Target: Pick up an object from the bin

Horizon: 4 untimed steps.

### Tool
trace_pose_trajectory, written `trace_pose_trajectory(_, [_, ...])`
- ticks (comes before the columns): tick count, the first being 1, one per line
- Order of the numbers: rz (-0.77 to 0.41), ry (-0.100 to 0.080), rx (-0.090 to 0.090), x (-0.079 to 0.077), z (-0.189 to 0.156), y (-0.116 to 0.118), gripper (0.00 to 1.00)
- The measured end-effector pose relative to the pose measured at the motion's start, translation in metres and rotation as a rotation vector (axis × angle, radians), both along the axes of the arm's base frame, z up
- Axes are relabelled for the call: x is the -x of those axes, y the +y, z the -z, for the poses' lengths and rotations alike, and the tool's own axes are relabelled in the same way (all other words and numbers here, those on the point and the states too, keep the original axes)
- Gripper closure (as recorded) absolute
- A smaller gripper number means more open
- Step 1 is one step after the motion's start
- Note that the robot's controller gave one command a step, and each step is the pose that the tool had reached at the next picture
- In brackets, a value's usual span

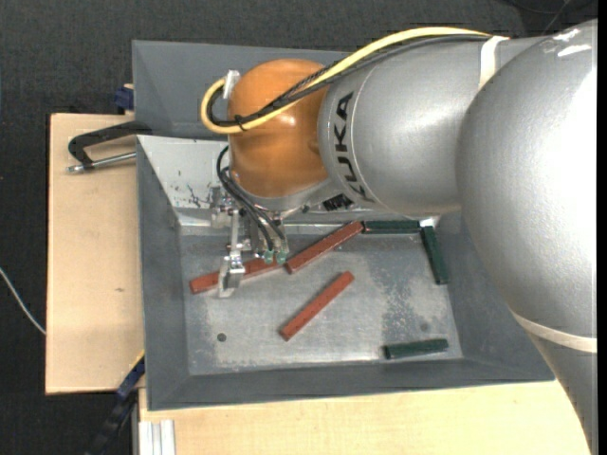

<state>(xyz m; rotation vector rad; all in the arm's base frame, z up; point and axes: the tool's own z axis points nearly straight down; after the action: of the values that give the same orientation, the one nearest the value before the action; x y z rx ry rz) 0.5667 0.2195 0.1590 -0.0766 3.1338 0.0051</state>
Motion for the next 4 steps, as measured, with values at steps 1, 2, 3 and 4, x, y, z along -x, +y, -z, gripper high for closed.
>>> trace_pose_trajectory(1, [-0.08, 0.006, 0.0, 0.0107, 0.0819, -0.0175, 1.0])
trace_pose_trajectory(2, [-0.078, -0.005, -0.002, 0.0093, 0.0846, -0.0184, 0.0])
trace_pose_trajectory(3, [-0.081, 0.008, -0.001, 0.0113, 0.0819, -0.0169, 1.0])
trace_pose_trajectory(4, [-0.081, 0.008, -0.001, 0.0111, 0.0819, -0.0169, 1.0])
